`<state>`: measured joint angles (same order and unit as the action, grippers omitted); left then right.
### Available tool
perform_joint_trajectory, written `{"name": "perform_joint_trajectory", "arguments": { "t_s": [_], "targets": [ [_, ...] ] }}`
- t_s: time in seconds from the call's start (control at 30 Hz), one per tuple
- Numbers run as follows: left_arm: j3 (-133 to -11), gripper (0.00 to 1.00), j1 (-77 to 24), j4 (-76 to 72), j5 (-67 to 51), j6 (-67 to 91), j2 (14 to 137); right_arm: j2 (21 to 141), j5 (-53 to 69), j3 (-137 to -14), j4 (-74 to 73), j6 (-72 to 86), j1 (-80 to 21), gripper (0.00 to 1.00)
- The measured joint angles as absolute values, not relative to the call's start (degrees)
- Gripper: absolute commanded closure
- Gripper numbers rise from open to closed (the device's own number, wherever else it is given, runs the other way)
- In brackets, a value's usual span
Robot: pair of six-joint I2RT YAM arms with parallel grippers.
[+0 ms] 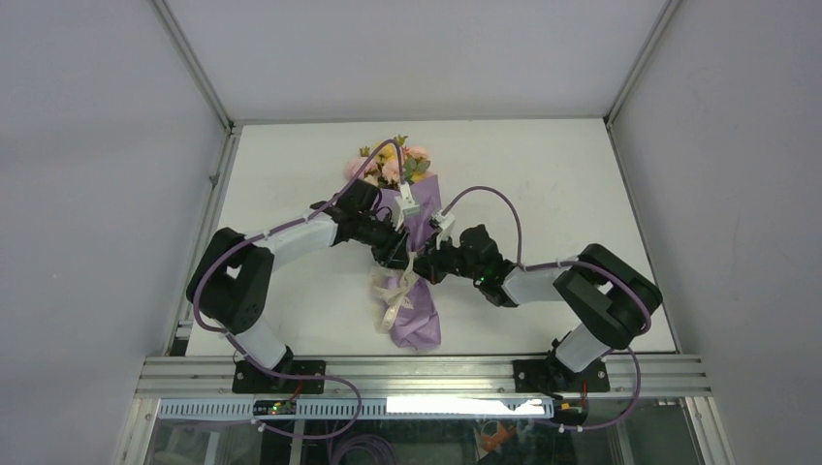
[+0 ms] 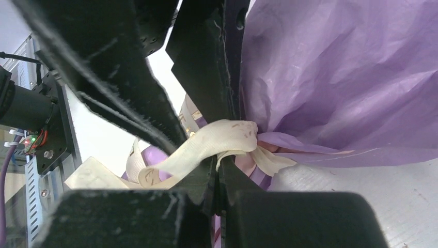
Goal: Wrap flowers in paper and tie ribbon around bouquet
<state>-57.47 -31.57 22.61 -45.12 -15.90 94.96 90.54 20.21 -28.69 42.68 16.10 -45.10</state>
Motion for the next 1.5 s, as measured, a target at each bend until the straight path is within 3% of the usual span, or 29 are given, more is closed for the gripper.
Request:
{"name": "perform_joint_trajectory", "arguments": {
  "t_s": [0.1, 0.3, 0.5, 0.7, 0.87, 1.2, 1.5],
  "targets": [
    [-57.5, 0.72, -31.4, 22.3, -42.5, -14.0, 95.2, 90.8, 20.6, -28.7, 42.9, 15.5, -44.7, 1.0],
    [-57.6, 0.54, -30.6, 22.2, -41.5, -11.9, 95.2, 91.3, 23.0, -28.7, 42.9, 15.1, -43.9, 1.0],
    [-57.3, 0.53, -30.3, 21.4, -44.5, -12.3, 95.2, 93.6, 25.9, -30.8, 42.2, 14.6, -44.0, 1.0],
    [-57.0, 0.67, -30.3, 20.5, -44.9, -12.4, 95.2, 94.7, 26.5, -32.6, 42.3, 14.3, -43.9, 1.0],
    [-56.4, 1.0, -30.3, 20.3, -45.5, -13.6, 95.2, 94.7, 27.0, -32.6, 41.4, 14.1, -43.7, 1.0],
    [-57.2, 1.0, -28.8, 23.0, -44.9, -13.9, 95.3, 94.5, 27.4, -32.4, 39.8, 14.2, -43.6, 1.0],
    [-59.1, 1.0, -28.4, 26.4, -45.1, -15.0, 95.1, 91.9, 27.4, -32.4, 37.8, 13.4, -43.4, 0.75]
  ]
}}
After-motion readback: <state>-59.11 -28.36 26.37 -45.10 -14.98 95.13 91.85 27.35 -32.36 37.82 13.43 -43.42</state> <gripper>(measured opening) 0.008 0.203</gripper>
